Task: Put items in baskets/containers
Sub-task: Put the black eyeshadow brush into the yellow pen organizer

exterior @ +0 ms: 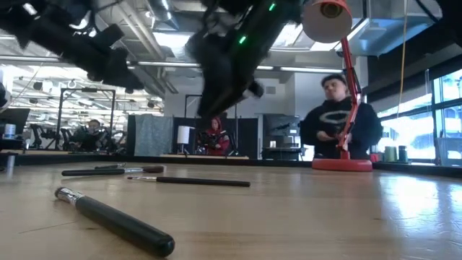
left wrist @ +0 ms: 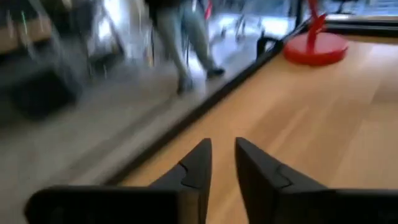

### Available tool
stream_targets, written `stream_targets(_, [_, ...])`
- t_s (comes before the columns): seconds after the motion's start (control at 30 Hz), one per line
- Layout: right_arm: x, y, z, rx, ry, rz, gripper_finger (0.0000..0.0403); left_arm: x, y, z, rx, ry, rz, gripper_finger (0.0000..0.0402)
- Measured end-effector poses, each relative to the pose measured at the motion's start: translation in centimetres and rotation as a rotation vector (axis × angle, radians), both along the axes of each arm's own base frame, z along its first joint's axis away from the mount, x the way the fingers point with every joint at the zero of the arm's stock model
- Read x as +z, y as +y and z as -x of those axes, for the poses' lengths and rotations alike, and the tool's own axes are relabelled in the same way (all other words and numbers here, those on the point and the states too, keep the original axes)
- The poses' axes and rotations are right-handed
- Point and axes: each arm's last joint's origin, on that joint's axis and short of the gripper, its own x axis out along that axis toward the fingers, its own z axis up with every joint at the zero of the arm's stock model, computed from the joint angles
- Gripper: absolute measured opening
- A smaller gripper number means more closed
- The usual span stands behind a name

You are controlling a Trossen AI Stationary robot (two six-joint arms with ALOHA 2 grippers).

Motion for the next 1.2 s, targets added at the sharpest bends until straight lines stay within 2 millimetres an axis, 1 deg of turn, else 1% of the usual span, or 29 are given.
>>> stream_targets(0.1, [2.0, 0.7, 2.4, -0.032, 0.076, 0.014, 0.0123, 0.6, 0.2, -0.6, 0.097, -0.063, 0.23, 0.01])
stream_targets(0.17, [3.4, 1.1, 4.1, -0.07, 0.117, 0.023, 0.0123, 0.2, 0.3, -1.3, 0.13, -0.047, 0.354, 0.0114])
stream_targets(0.27, [5.2, 1.8, 6.6, -0.143, 0.158, 0.06, 0.0123, -1.5, 0.5, -2.4, 0.155, 0.031, 0.478, 0.0129])
stream_targets(0.37, [6.5, 2.4, 8.8, -0.207, 0.186, 0.078, 0.0123, -3.5, 0.9, -3.5, 0.214, 0.103, 0.567, 0.0138])
stream_targets(0.43, [7.1, 2.9, 10.0, -0.235, 0.208, 0.077, 0.0123, -4.7, 1.4, -4.2, 0.273, 0.123, 0.624, 0.0141])
stream_targets(0.5, [7.3, 3.4, 10.8, -0.263, 0.22, 0.101, 0.0123, -5.3, 1.9, -5.0, 0.323, 0.155, 0.672, 0.0143])
stream_targets(0.6, [7.3, 4.0, 11.6, -0.29, 0.242, 0.155, 0.0123, -6.1, 2.3, -5.7, 0.375, 0.219, 0.705, 0.0143])
stream_targets(0.7, [7.3, 4.2, 11.9, -0.3, 0.245, 0.173, 0.0122, -6.7, 2.5, -6.4, 0.396, 0.254, 0.708, 0.0143])
stream_targets(0.93, [7.3, 4.3, 11.9, -0.287, 0.249, 0.198, 0.0122, -9.0, 2.9, -6.8, 0.458, 0.351, 0.75, 0.0137])
stream_targets(1.03, [7.3, 4.3, 11.9, -0.287, 0.249, 0.199, 0.0122, -9.4, 2.9, -6.8, 0.47, 0.381, 0.753, 0.0117])
stream_targets(1.2, [7.3, 4.3, 11.9, -0.287, 0.249, 0.198, 0.0122, -9.2, 2.6, -6.9, 0.447, 0.385, 0.715, 0.0056])
